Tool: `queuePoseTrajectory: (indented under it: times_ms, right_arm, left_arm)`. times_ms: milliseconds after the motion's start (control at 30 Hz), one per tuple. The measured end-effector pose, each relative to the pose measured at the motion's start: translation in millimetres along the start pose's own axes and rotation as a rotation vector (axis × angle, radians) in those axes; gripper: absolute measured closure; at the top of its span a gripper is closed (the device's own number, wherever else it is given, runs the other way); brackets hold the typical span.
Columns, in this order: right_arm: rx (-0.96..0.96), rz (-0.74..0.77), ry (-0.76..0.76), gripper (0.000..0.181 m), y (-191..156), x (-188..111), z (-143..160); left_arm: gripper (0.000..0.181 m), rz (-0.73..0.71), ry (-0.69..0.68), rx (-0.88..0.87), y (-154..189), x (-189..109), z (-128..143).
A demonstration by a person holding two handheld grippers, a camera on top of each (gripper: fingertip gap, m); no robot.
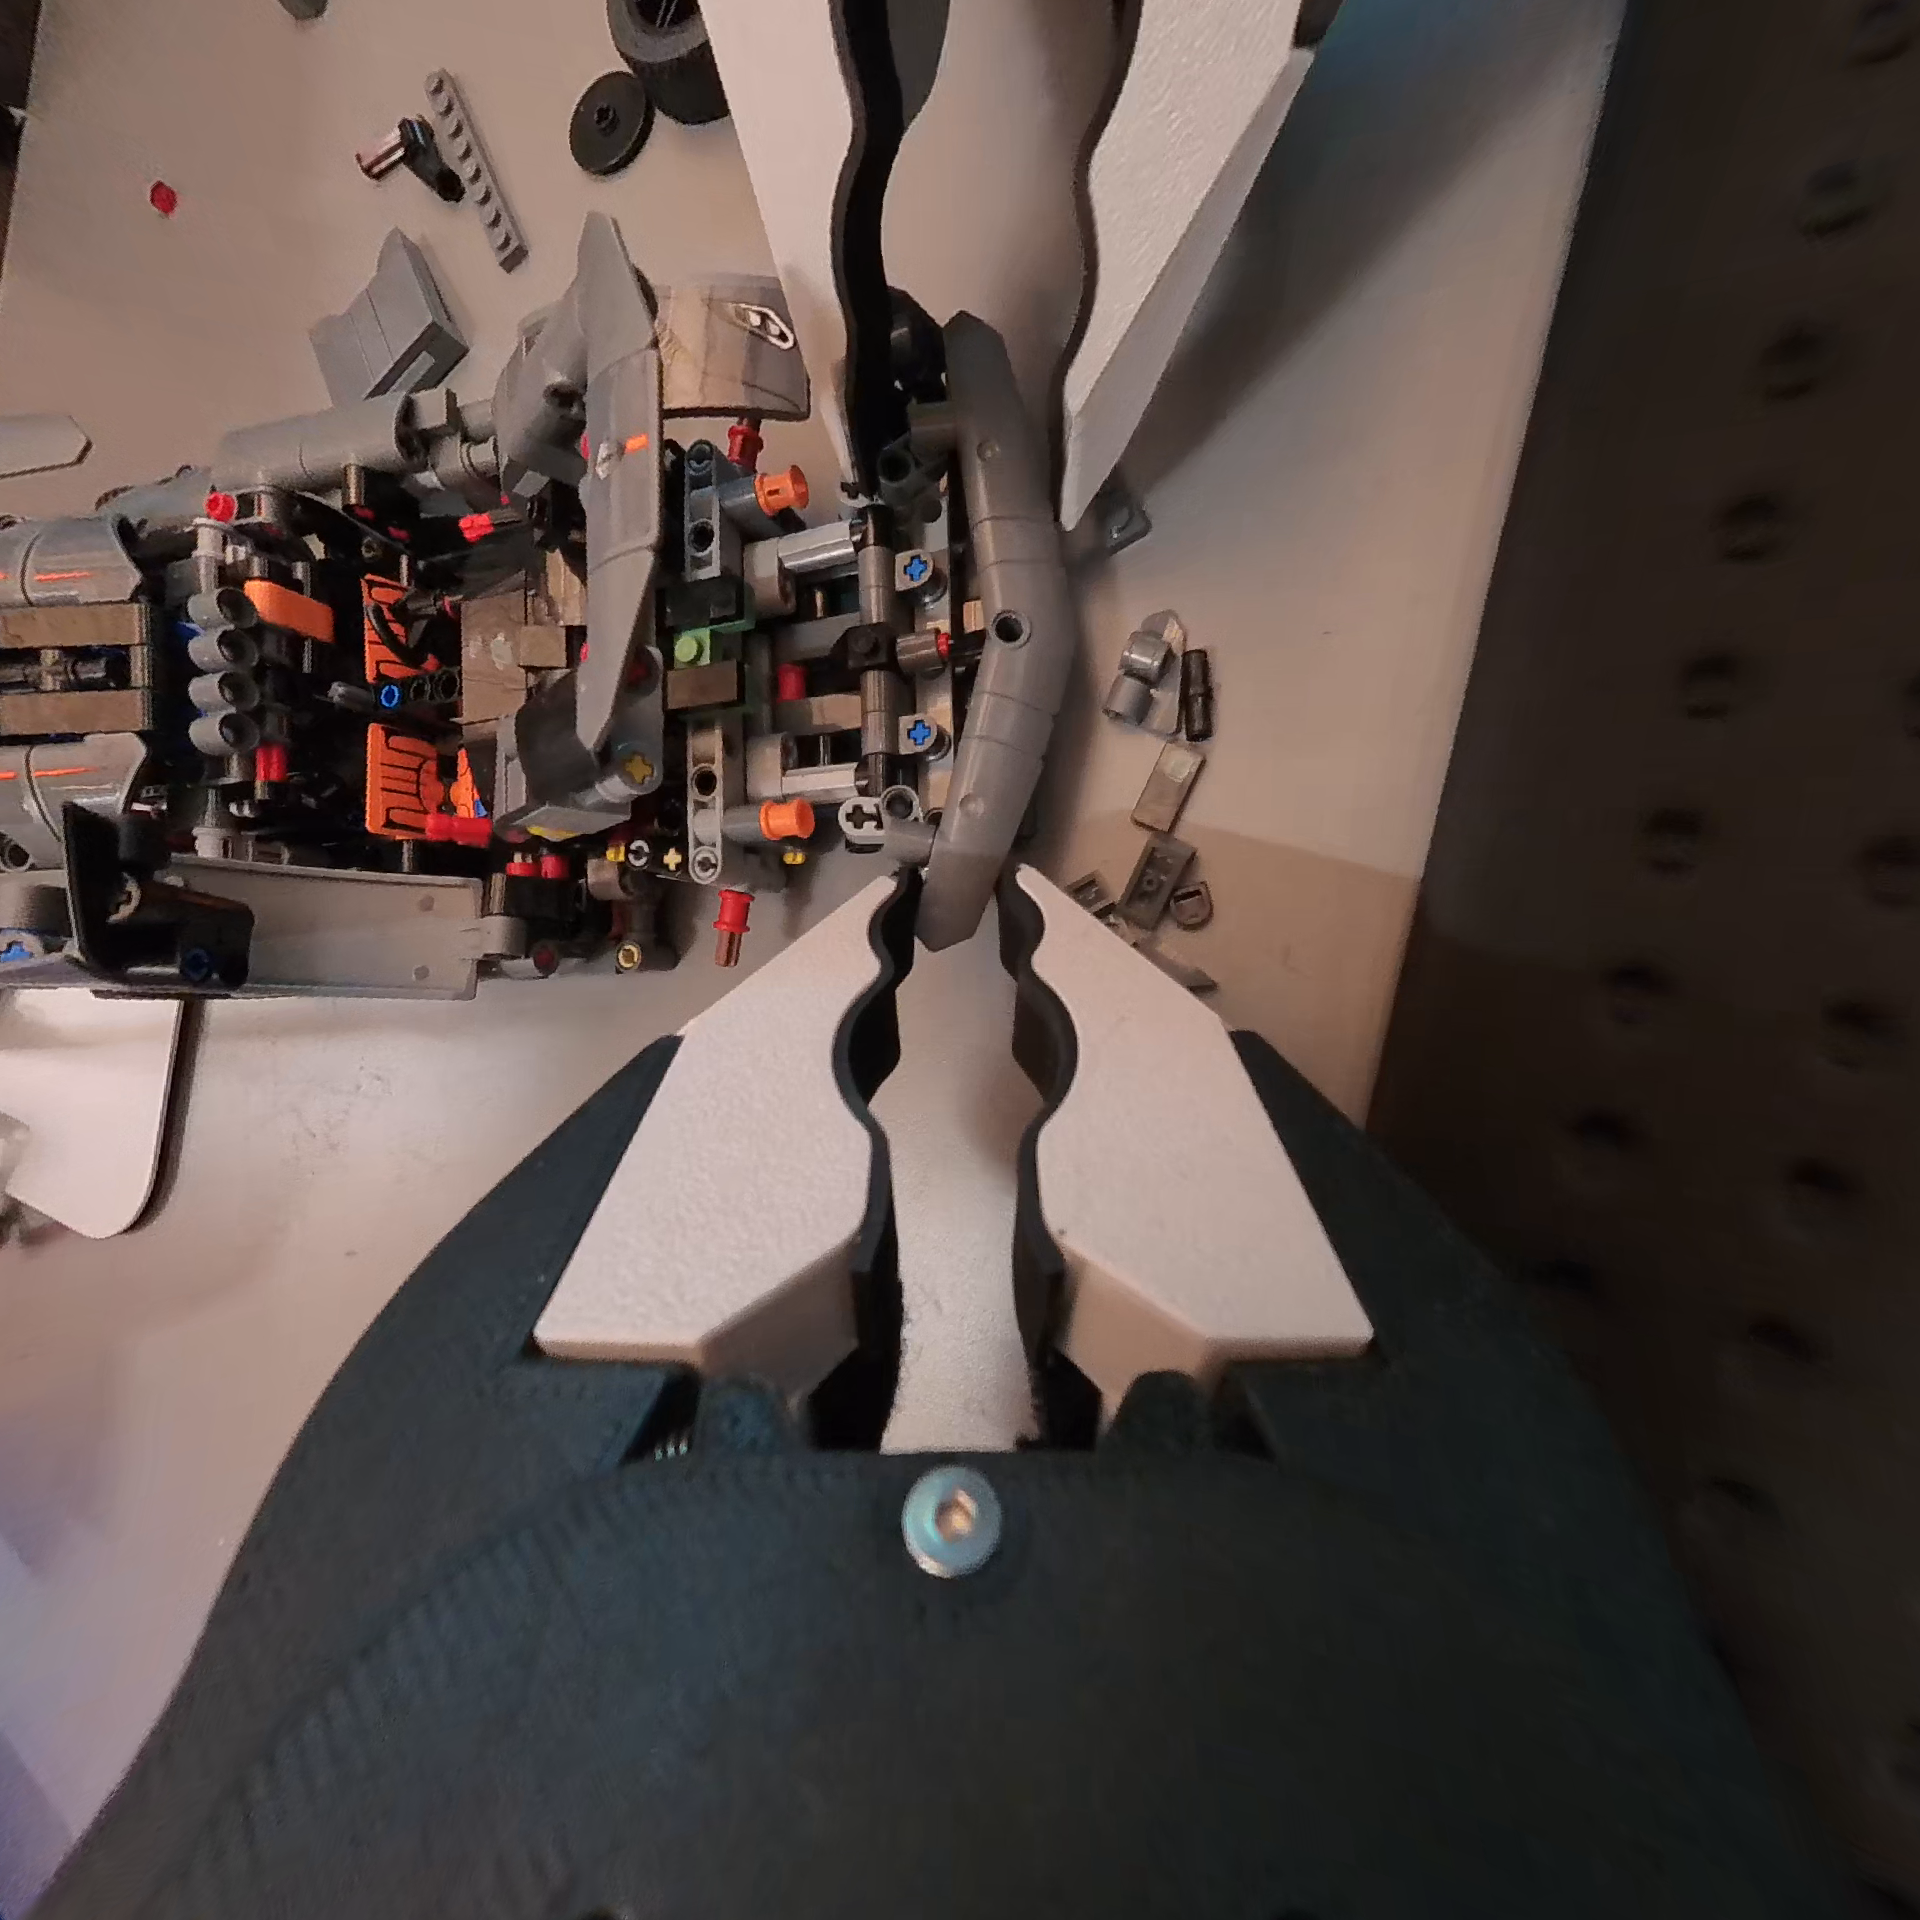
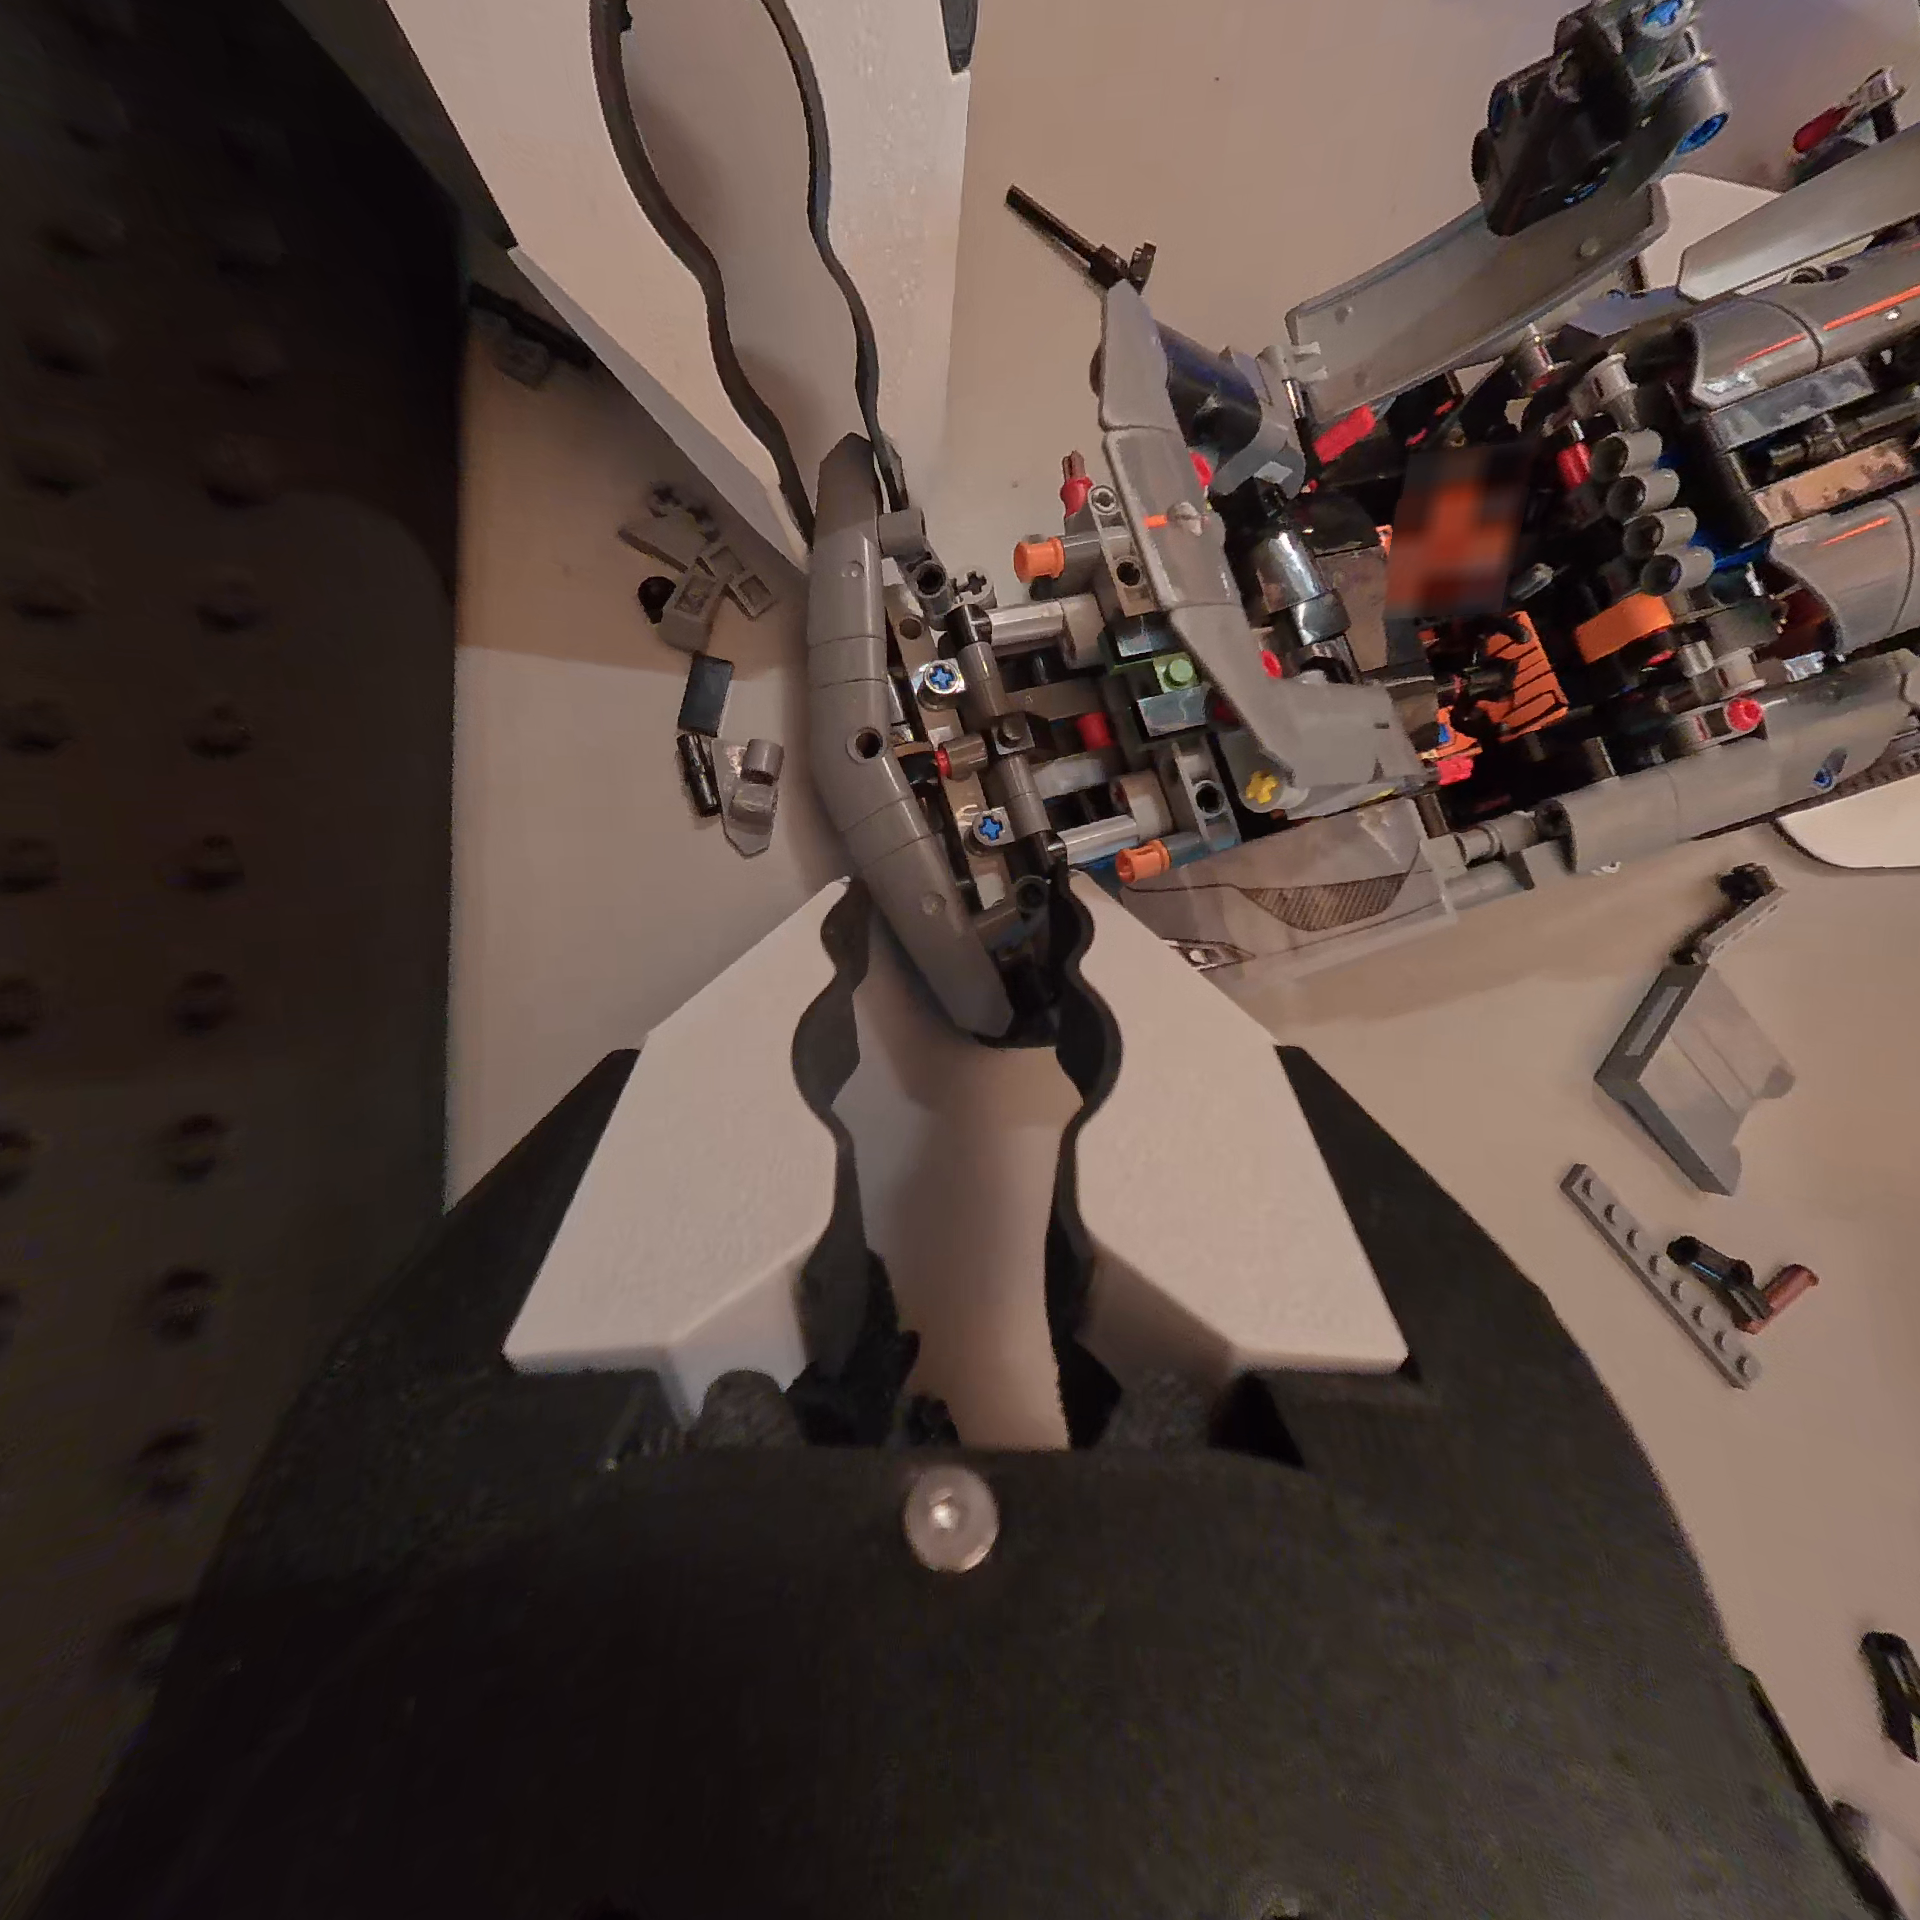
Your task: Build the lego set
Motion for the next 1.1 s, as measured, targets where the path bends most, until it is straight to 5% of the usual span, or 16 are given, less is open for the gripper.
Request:
queuePoseTrajectory:
  times_ms: [1100]
  right_arm:
    - [0.001,-0.035,-0.008,0.154,1.1,1.2,-0.8]
  left_arm:
    - [0.168,0.003,-0.015,-0.007,-0.5,0.6,0.8]
Point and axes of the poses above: each gripper's, where its closed fingertips meet, x out along the fingers, z out of its underside, y = z × x across the jaws, the point moved 10 cm from there along -x, back along the fingers, and after that the axes turned 14 degrees about x, right-handed, at the moved point
